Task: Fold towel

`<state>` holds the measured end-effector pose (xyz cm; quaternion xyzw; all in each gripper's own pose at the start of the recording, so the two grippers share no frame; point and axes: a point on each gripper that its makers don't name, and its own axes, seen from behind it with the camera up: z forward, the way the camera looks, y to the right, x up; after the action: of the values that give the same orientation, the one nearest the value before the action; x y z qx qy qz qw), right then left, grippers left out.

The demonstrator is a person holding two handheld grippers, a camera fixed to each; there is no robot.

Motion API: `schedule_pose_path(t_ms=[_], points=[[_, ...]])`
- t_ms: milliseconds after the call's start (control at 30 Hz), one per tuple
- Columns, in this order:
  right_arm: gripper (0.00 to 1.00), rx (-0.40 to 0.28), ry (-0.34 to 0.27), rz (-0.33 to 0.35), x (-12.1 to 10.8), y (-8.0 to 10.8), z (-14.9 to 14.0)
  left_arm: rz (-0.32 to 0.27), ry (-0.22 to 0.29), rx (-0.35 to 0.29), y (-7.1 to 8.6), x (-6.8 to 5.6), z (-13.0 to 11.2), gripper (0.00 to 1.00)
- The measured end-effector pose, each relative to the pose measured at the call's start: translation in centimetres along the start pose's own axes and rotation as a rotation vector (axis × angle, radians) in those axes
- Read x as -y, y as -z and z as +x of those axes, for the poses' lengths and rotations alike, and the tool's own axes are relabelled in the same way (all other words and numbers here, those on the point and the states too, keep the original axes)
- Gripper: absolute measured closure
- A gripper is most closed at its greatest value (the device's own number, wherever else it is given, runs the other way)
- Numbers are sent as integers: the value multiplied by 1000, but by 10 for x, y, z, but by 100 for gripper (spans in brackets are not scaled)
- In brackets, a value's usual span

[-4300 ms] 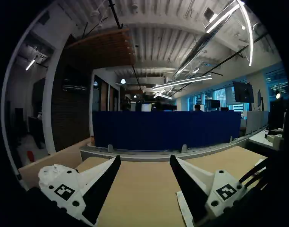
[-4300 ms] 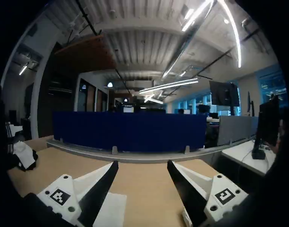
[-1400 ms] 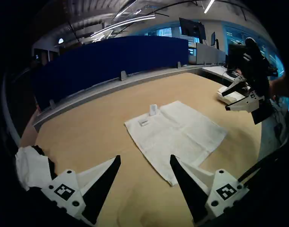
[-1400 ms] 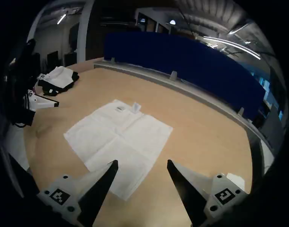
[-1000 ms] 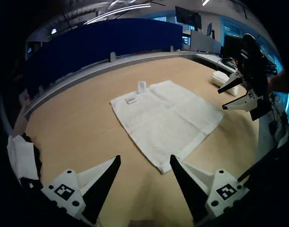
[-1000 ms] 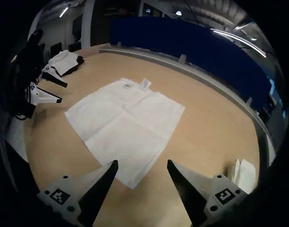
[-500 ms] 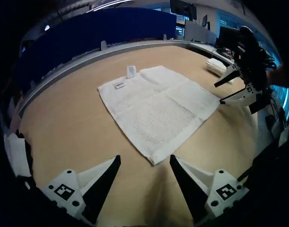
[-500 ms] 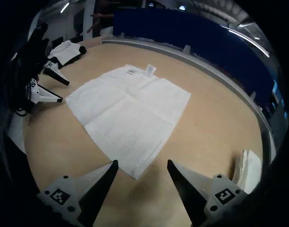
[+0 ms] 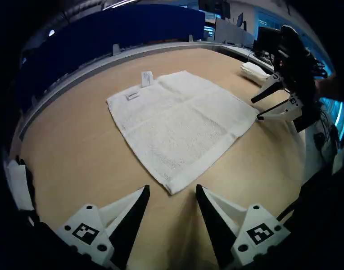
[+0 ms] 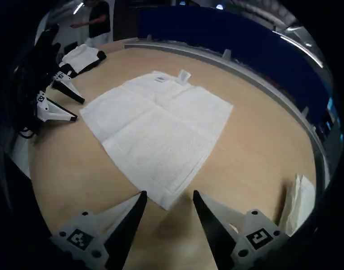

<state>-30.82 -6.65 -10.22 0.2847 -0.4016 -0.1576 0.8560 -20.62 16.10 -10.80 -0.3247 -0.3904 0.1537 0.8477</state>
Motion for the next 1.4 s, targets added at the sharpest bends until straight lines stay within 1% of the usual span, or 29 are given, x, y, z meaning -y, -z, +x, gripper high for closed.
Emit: schedule_pose_path(t_ms=[100,233,267,433,567,600,700,767,833,900,1033,1100,1200,1400], points=[[27,1,-3,9,1,0,-2,-1,17,5,0,-1,-1,31],[27,-5,-13,6,1,0,-4,-4,29,6,-1,-1,0,32],[28,-6,-16,8,2,-1,-4,-3,29,5,-1,-1,0,33],[43,-7,-21,30,8,-1,-6,8,25,5,-1,0,-1,35],[56,-8,-30,49,14,-1,-6,22,32,7,-3,4,-1,47],[59,-8,-33,53,15,-1,-6,23,36,8,-3,5,0,47],[63,-10,-40,56,17,-1,-6,20,44,9,-5,5,-1,49],[65,-11,-42,56,18,-2,-5,23,42,10,-6,7,-1,53],[67,-11,-42,56,19,-2,-5,33,37,12,-6,8,-1,65],[70,-11,-40,56,20,-3,-4,43,31,14,-6,10,-1,69],[78,-9,-34,55,20,-3,-3,47,28,20,-5,8,-2,87],[80,-8,-31,51,20,-4,-2,52,28,23,-4,8,-3,89],[82,-9,-32,38,18,-4,0,54,36,27,-3,5,-3,90],[83,-26,-58,18,10,-1,7,32,101,20,3,-4,-2,91]])
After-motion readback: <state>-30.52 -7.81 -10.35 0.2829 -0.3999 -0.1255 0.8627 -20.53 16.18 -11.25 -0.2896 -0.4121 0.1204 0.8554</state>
